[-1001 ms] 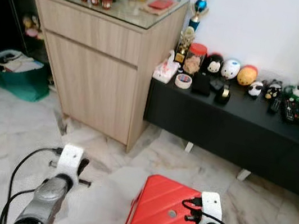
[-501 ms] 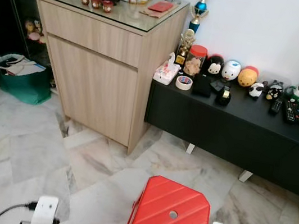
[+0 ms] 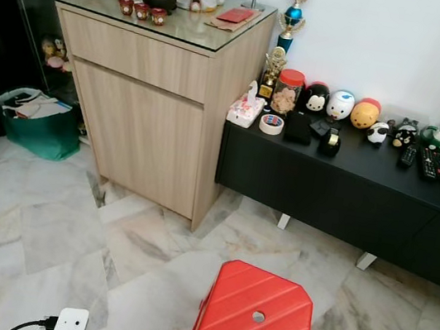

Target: Hang keys on a hook

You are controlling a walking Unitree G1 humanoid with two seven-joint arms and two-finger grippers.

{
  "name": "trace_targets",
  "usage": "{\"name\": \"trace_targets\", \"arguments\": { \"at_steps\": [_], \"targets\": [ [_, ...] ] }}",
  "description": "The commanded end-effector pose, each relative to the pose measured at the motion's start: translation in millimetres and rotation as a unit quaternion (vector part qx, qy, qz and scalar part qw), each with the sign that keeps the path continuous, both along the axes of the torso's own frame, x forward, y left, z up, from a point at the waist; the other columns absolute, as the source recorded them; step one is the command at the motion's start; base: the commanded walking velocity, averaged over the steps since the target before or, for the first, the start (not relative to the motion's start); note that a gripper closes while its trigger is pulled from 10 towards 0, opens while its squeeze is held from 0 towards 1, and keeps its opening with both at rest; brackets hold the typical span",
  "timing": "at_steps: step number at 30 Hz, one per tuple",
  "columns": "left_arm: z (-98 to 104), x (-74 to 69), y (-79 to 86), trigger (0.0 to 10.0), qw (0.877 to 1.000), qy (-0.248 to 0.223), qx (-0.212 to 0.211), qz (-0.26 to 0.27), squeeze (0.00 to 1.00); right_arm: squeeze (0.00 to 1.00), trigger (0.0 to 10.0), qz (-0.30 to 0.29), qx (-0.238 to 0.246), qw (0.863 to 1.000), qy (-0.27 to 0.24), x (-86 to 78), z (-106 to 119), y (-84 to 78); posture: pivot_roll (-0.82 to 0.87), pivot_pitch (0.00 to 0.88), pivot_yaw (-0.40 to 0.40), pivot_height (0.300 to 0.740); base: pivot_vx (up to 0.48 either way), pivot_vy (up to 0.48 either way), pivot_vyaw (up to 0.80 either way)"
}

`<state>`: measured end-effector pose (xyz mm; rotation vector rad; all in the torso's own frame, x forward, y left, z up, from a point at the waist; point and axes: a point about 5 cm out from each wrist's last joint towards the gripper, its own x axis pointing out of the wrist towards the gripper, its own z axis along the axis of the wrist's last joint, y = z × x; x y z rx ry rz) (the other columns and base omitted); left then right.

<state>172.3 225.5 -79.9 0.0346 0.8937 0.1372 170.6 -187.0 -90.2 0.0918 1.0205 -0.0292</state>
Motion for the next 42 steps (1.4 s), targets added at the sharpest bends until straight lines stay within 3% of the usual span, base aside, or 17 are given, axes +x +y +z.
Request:
{"name": "trace_targets", "arguments": {
  "at_steps": [1,42],
  "targets": [
    [0.8,1.3,2.2,10.0,1.000,-0.001,0.003,0.006,0.00,0.00,10.0,-0.007,-0.002,1.000,-0.004,3.5,1.6,-1.3,0.02,0.000,-0.040,0.740,-0.240,0.000,0.00],
    [-4.1,-7.5,-0.8,10.0,0.999,0.009,-0.013,0.030,0.00,0.00,10.0,-0.020,-0.013,1.000,0.006,3.2,1.0,-2.1,0.03,0.000,-0.055,0.740,-0.229,0.000,0.00]
  ]
}}
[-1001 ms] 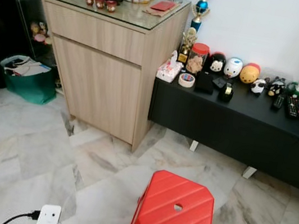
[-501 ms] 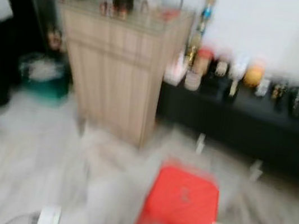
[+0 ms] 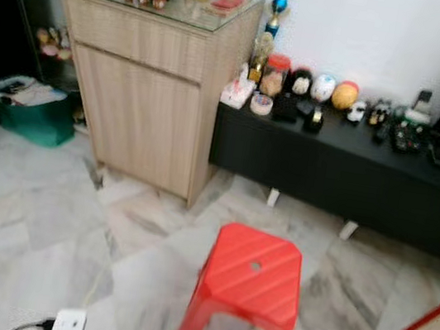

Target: Hang keys on a hook

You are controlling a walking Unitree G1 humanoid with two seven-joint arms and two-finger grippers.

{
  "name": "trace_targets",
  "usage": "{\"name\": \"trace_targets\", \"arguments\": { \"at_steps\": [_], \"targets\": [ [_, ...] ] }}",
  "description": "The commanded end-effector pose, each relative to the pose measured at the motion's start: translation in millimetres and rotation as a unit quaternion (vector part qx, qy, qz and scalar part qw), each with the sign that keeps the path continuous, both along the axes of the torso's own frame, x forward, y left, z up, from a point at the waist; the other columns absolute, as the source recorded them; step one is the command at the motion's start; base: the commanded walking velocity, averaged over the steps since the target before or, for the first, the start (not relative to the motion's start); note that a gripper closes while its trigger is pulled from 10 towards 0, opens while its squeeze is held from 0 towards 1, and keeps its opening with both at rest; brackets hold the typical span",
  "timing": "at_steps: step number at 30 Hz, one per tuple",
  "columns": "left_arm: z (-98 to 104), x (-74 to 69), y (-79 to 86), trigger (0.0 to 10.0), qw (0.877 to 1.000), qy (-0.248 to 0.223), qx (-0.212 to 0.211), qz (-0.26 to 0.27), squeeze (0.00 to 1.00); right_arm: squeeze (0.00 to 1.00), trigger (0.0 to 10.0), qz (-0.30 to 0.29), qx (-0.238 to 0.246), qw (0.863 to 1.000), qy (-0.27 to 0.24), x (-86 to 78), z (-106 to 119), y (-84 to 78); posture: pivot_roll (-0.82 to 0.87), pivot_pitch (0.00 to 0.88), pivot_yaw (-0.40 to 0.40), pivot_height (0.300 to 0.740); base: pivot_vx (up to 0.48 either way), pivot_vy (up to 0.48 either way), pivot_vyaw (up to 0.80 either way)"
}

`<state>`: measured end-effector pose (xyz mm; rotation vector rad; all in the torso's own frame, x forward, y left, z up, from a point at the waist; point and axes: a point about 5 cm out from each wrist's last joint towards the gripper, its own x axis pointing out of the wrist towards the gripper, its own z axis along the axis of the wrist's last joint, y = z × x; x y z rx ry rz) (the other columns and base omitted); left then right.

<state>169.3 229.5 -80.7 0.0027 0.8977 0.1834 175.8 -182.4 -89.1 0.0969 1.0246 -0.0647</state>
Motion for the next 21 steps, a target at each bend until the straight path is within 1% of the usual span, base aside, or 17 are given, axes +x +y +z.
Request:
{"name": "trace_targets", "arguments": {
  "at_steps": [1,7,11,13,17,21],
  "targets": [
    [-3.9,-5.9,-4.8,10.0,1.000,0.010,-0.008,0.004,0.00,0.00,10.0,-0.004,-0.007,1.000,0.003,-1.8,0.0,-6.7,0.03,0.000,-0.055,0.740,-0.247,0.000,-0.45],
    [-4.9,-8.0,-5.4,10.0,1.000,0.012,-0.009,0.004,0.00,0.00,10.0,0.010,-0.011,1.000,0.010,-2.4,-0.5,-5.8,0.02,0.000,-0.057,0.740,-0.249,0.000,-0.47],
    [-5.8,-9.6,-6.3,10.0,1.000,0.015,-0.011,0.005,0.00,0.00,10.0,0.000,-0.002,1.000,0.004,-1.9,-0.2,-5.4,0.03,0.000,-0.062,0.740,-0.251,0.000,-0.45],
    [-6.0,-10.0,-6.5,10.0,1.000,0.015,-0.011,0.005,0.00,0.00,10.0,0.018,-0.007,1.000,0.008,-2.1,-0.4,-4.5,0.03,0.000,-0.062,0.740,-0.251,0.000,0.00],
    [-6.3,-10.3,-7.1,10.0,1.000,0.016,-0.012,0.004,0.00,0.00,10.0,0.010,-0.001,1.000,0.007,-1.9,-0.4,-3.9,0.03,0.000,-0.067,0.740,-0.250,0.000,0.00],
    [-6.4,-10.2,-7.5,10.0,1.000,0.017,-0.012,0.002,0.00,0.00,10.0,0.017,-0.004,1.000,0.008,-1.7,-0.3,-4.2,0.03,0.000,-0.068,0.740,0.000,0.000,0.00]
  ]
}}
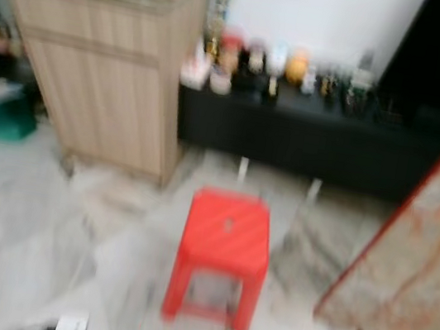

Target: Hang keys on a hook

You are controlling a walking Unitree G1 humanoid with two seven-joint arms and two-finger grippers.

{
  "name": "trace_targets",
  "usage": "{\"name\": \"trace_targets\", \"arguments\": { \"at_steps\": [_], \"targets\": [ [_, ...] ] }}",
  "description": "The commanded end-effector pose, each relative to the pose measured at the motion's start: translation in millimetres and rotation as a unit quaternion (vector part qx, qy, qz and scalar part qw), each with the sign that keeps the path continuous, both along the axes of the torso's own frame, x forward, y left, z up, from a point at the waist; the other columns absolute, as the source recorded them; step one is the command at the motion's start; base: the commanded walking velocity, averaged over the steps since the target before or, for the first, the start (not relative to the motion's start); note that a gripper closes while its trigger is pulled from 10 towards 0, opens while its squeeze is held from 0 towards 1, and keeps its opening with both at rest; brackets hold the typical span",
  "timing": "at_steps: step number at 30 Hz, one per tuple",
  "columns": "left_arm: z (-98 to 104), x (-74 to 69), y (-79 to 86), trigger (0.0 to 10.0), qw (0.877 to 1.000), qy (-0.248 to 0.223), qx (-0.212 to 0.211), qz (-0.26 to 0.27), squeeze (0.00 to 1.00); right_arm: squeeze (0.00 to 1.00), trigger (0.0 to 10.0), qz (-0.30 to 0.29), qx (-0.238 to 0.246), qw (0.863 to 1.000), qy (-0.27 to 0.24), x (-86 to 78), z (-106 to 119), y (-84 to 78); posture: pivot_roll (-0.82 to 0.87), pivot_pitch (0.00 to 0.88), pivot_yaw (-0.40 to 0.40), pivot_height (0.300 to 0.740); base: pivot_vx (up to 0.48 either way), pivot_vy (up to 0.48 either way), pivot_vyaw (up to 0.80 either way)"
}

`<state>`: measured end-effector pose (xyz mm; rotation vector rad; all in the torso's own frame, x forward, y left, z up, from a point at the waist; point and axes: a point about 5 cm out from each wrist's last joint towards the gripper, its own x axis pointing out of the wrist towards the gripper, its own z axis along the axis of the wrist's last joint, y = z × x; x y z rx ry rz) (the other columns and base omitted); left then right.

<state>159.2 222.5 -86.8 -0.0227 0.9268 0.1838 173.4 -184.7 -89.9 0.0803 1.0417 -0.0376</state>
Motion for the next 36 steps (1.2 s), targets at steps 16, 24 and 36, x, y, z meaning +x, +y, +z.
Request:
{"name": "trace_targets", "arguments": {
  "at_steps": [16,24,36],
  "targets": [
    [-1.0,-0.1,-2.5,10.0,1.000,0.011,0.006,-0.019,0.00,0.00,10.0,0.025,-0.007,1.000,0.004,0.7,0.5,-1.4,0.03,0.000,-0.067,0.740,0.000,-0.291,0.00],
    [0.0,2.3,-2.9,10.0,1.000,0.006,0.004,-0.022,0.00,0.00,10.0,0.039,-0.010,0.999,0.006,0.8,0.5,-0.9,0.03,0.000,-0.063,0.740,0.000,-0.480,0.00],
    [1.0,5.1,-3.8,10.0,1.000,0.004,0.001,-0.030,0.00,0.00,10.0,0.043,-0.012,0.999,0.008,1.5,0.6,0.3,0.03,0.000,-0.057,0.740,0.000,-0.480,0.00]
  ]
}}
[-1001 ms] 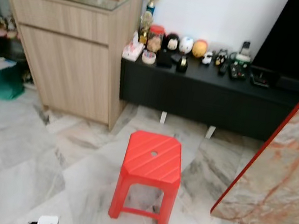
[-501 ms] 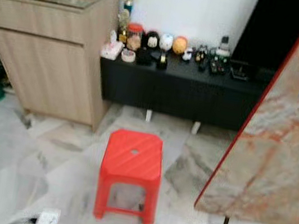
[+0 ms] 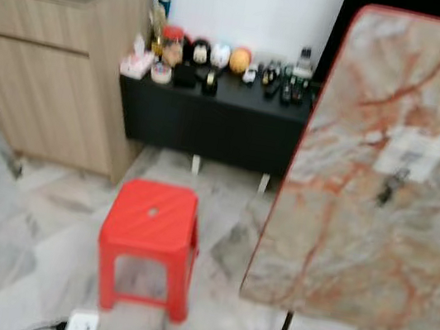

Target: Hang keys on a hook

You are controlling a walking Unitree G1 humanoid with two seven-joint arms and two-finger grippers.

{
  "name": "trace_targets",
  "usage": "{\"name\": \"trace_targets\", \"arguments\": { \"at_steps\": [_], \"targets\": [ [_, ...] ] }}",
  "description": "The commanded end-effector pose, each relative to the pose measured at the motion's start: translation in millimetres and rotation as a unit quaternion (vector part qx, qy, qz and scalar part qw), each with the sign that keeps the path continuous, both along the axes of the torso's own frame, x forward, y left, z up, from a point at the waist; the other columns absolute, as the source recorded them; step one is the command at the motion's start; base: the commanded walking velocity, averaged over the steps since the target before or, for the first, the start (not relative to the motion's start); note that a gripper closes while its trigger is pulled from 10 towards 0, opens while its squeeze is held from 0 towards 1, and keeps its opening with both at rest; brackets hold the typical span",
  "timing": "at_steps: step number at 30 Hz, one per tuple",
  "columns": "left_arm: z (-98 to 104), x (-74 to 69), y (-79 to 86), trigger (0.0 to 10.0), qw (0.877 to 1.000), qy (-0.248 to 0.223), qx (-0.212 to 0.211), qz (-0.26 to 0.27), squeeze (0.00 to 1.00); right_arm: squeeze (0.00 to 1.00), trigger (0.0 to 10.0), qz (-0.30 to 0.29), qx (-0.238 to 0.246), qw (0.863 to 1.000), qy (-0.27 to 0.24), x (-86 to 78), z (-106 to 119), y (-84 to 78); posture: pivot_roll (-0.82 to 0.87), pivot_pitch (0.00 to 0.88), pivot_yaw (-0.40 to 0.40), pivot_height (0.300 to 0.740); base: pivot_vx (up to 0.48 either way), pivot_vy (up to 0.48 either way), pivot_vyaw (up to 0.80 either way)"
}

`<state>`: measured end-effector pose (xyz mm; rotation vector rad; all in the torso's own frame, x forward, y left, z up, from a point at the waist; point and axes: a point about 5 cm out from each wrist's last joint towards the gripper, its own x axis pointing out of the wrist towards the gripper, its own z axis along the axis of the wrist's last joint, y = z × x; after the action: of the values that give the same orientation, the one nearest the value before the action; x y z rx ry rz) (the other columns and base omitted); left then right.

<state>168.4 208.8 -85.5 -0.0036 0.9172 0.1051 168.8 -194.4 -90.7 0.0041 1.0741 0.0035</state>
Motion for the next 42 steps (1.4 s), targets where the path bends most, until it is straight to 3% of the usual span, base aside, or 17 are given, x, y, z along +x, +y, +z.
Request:
{"name": "trace_targets", "arguments": {
  "at_steps": [1,42],
  "targets": [
    [-0.3,-4.4,10.0,10.0,1.000,0.010,0.010,0.008,0.00,0.00,10.0,0.007,0.010,1.000,-0.007,6.1,1.4,10.1,0.03,0.000,-0.057,0.740,0.000,-0.480,0.00],
    [-1.3,-8.4,13.4,10.0,1.000,0.016,0.009,0.007,0.00,0.00,10.0,0.022,-0.004,1.000,0.003,6.9,1.4,10.7,0.03,0.000,-0.044,0.740,0.000,-0.480,0.00]
  ]
}}
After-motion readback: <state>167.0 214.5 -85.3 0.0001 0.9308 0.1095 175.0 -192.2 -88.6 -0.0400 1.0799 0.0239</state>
